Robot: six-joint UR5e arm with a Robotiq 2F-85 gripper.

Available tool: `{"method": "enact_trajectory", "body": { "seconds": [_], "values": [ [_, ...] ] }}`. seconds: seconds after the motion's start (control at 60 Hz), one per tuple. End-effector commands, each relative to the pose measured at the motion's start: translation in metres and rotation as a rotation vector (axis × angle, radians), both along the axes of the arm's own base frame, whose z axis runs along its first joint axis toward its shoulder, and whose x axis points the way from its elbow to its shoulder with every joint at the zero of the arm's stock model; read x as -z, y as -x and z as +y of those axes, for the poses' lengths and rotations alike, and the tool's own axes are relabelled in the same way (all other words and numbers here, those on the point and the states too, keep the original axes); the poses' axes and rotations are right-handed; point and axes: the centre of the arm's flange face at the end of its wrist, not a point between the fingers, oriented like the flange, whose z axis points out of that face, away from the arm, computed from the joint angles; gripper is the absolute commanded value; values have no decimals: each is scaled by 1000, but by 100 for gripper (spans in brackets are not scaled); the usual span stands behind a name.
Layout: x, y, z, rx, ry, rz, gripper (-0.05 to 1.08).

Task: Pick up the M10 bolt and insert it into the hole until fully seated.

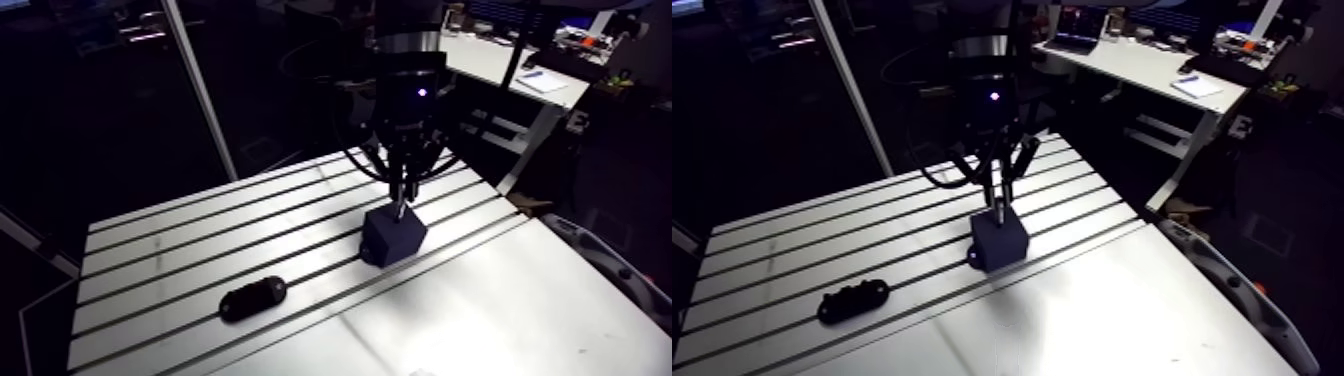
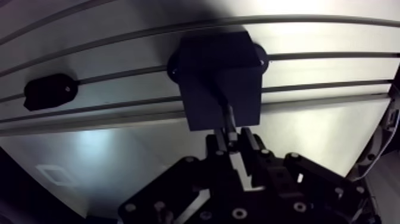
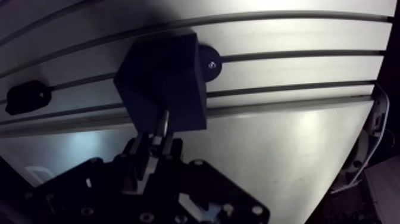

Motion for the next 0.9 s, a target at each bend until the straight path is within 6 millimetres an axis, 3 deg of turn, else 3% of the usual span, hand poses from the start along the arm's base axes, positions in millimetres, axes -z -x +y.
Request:
{"method": "enact_trajectory", "body": {
  "seconds": [0.017, 0.9],
  "values": [
    [2, -1, -1, 0, 2, -4, 108],
    [5, -1, -2, -2, 5, -7, 108]
  ]
}}
